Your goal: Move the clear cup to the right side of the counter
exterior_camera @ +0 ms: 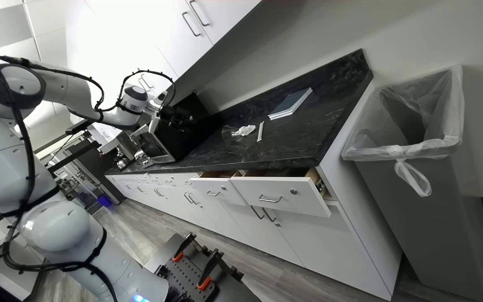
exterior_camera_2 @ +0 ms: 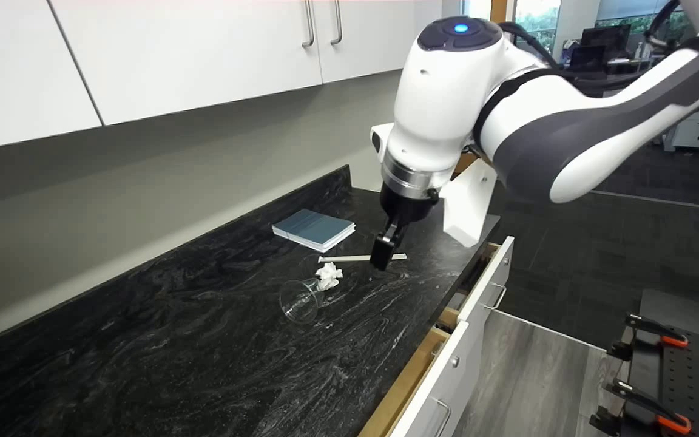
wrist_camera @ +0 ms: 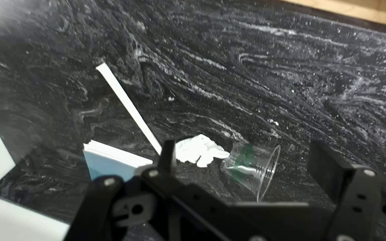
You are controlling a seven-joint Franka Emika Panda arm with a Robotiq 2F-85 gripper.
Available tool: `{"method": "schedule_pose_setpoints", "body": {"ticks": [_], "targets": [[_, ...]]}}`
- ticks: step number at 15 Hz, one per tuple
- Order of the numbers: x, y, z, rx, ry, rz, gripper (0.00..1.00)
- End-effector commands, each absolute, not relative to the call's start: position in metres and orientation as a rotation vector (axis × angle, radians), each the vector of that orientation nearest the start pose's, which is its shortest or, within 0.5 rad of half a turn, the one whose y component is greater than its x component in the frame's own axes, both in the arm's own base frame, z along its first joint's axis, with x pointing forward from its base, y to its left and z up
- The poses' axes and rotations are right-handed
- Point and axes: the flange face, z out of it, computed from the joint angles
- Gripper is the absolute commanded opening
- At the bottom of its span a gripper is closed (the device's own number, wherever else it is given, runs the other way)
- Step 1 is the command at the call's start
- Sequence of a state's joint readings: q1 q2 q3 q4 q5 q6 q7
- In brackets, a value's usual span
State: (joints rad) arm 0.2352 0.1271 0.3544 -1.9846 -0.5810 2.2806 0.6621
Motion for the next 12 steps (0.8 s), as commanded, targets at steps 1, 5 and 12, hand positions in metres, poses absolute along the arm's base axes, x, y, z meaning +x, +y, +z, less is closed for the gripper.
{"method": "schedule_pose_setpoints", "body": {"ticks": [1,5,12], "targets": [[0.551,0.36,0.4,-3.286,-0.472,-0.815,1.0],[0.589,0.389,0.367,-3.311,-0.489,-0.944,1.0],[0.651,0.403,0.32,-3.345,-0.371,-1.039,1.0]]}}
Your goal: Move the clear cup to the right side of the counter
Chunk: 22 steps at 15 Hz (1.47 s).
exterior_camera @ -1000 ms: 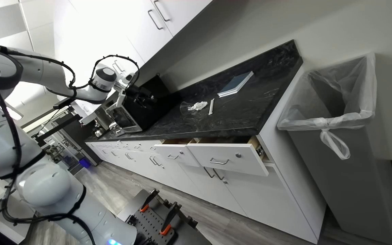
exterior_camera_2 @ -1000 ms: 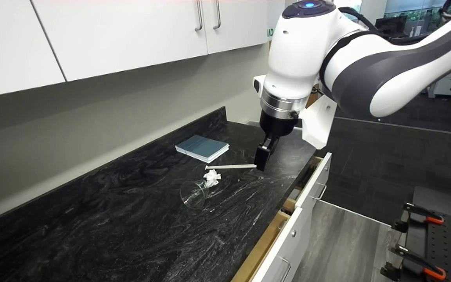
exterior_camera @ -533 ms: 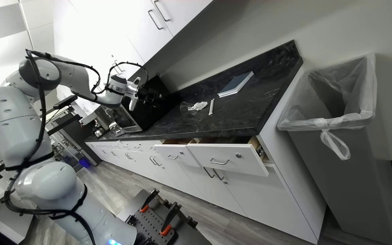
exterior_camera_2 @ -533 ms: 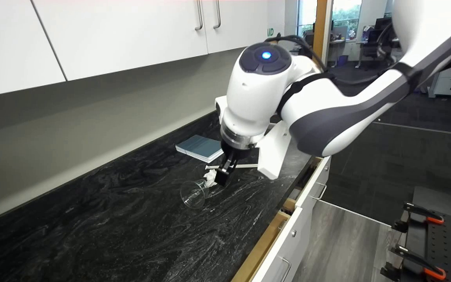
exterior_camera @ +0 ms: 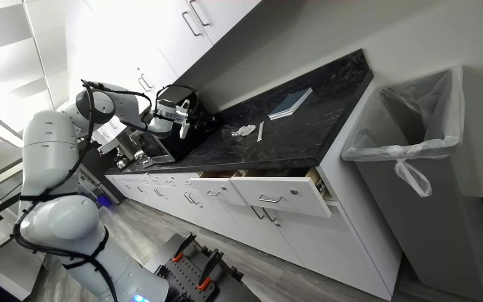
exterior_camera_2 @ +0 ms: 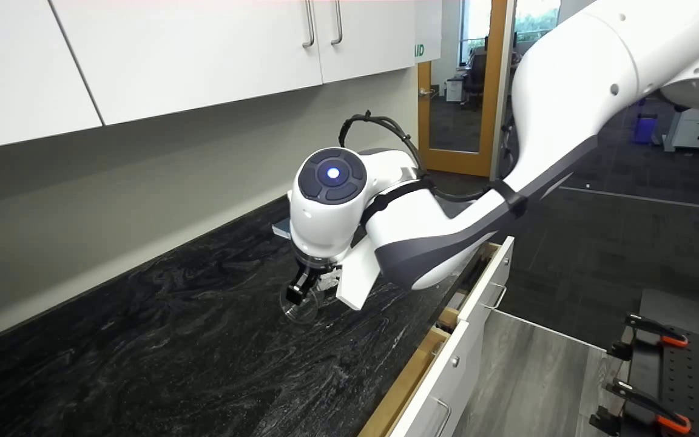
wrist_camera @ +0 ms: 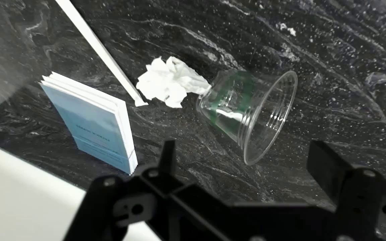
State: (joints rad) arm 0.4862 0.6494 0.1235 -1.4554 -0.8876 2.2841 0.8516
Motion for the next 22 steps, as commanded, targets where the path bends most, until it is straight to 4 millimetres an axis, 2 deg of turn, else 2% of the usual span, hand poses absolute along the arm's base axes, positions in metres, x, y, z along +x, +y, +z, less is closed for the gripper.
{"method": "schedule_pose_setpoints", "body": {"ticks": [1,5,9,10,11,20,22], "targets": [[0.656,0.404,0.313,-3.354,-0.368,-1.047,1.0],[0.671,0.403,0.29,-3.406,-0.334,-1.046,1.0],[0.677,0.402,0.282,-3.493,-0.271,-1.055,1.0],[0.678,0.4,0.281,-3.511,-0.264,-1.06,0.75],[0.678,0.401,0.282,-3.523,-0.258,-1.069,0.74],[0.683,0.405,0.293,-3.537,-0.215,-1.089,0.04],[0.683,0.406,0.294,-3.532,-0.209,-1.09,0.0]]}}
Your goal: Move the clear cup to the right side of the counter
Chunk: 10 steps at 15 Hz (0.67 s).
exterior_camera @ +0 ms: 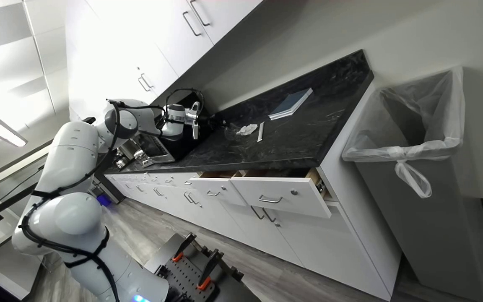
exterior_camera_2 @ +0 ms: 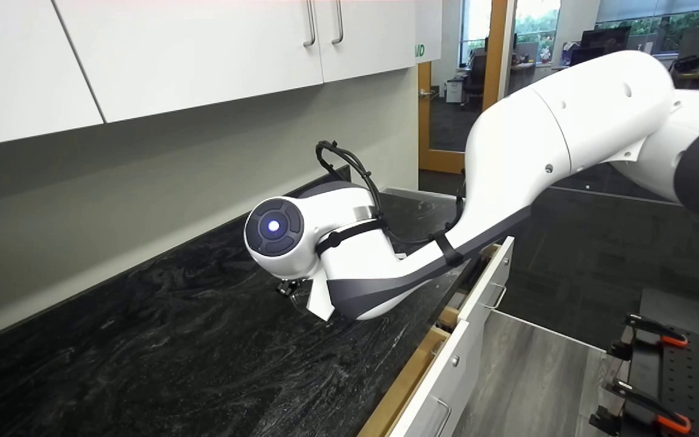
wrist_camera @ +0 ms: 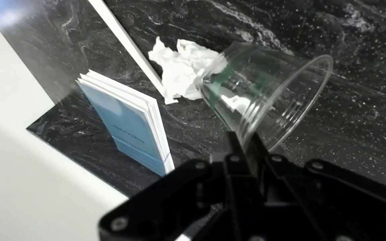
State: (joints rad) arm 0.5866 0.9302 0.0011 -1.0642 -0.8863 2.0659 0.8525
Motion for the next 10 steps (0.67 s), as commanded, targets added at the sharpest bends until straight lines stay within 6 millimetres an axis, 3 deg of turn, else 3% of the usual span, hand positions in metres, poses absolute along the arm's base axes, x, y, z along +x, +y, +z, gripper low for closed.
{"method": "schedule_pose_setpoints", "body": {"ticks": [1,4,6,10], "targets": [[0.683,0.406,0.294,2.465,0.146,0.759,0.0],[0.682,0.407,0.296,2.476,0.146,0.763,0.01],[0.675,0.413,0.311,2.512,0.149,0.788,0.01],[0.649,0.421,0.38,2.702,0.111,0.905,0.01]]}}
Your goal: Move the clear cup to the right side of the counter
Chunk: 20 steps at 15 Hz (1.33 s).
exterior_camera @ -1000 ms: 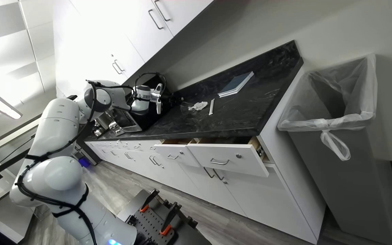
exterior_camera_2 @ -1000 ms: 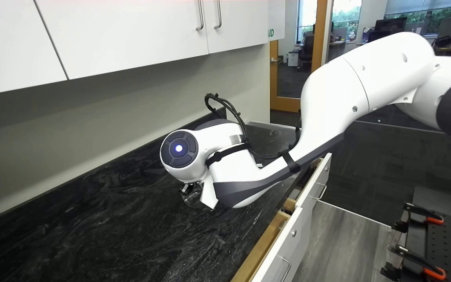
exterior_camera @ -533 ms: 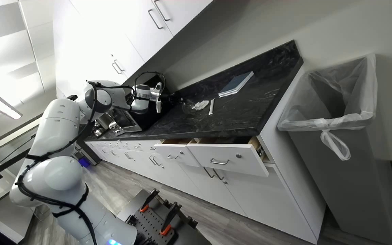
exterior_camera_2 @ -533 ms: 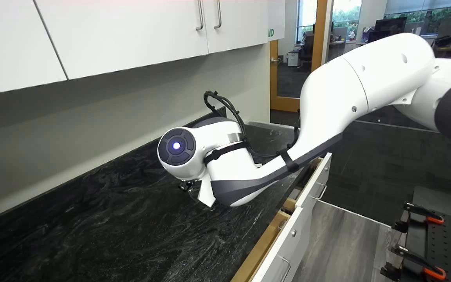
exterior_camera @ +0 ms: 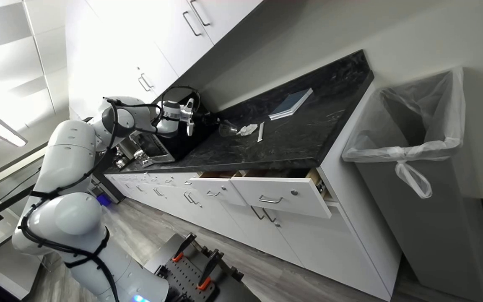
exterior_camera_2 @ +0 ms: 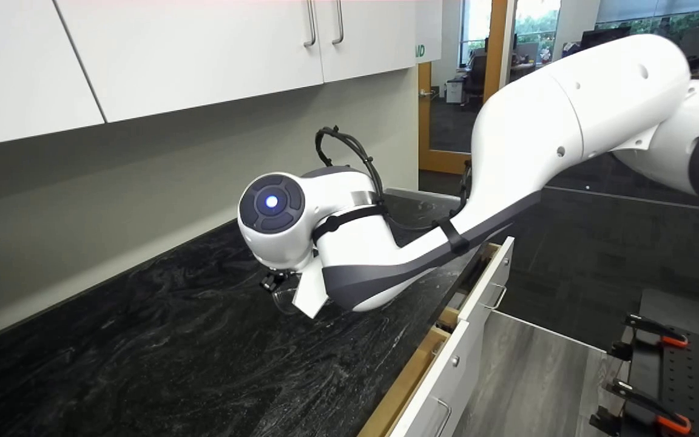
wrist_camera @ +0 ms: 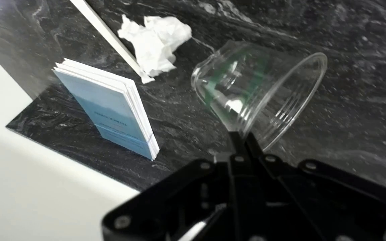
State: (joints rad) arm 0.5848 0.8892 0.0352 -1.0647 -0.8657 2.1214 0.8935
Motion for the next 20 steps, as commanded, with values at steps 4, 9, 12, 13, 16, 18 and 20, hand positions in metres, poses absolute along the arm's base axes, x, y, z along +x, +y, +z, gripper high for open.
{"method": "schedule_pose_setpoints", "body": {"ticks": [4,9,12,13,16,18,20], "targets": [[0.625,0.411,0.436,-3.078,-0.028,-0.991,0.01],[0.604,0.357,0.484,-2.941,0.339,-0.95,0.01],[0.592,0.308,0.496,-2.903,0.619,-0.962,0.01],[0.588,0.29,0.501,-2.889,0.714,-0.97,0.01],[0.569,0.23,0.503,-2.857,0.977,-1.005,0.01],[0.55,0.195,0.503,-2.867,1.05,-0.991,0.01],[0.575,0.208,0.501,-2.878,1.004,-0.989,0.04]]}}
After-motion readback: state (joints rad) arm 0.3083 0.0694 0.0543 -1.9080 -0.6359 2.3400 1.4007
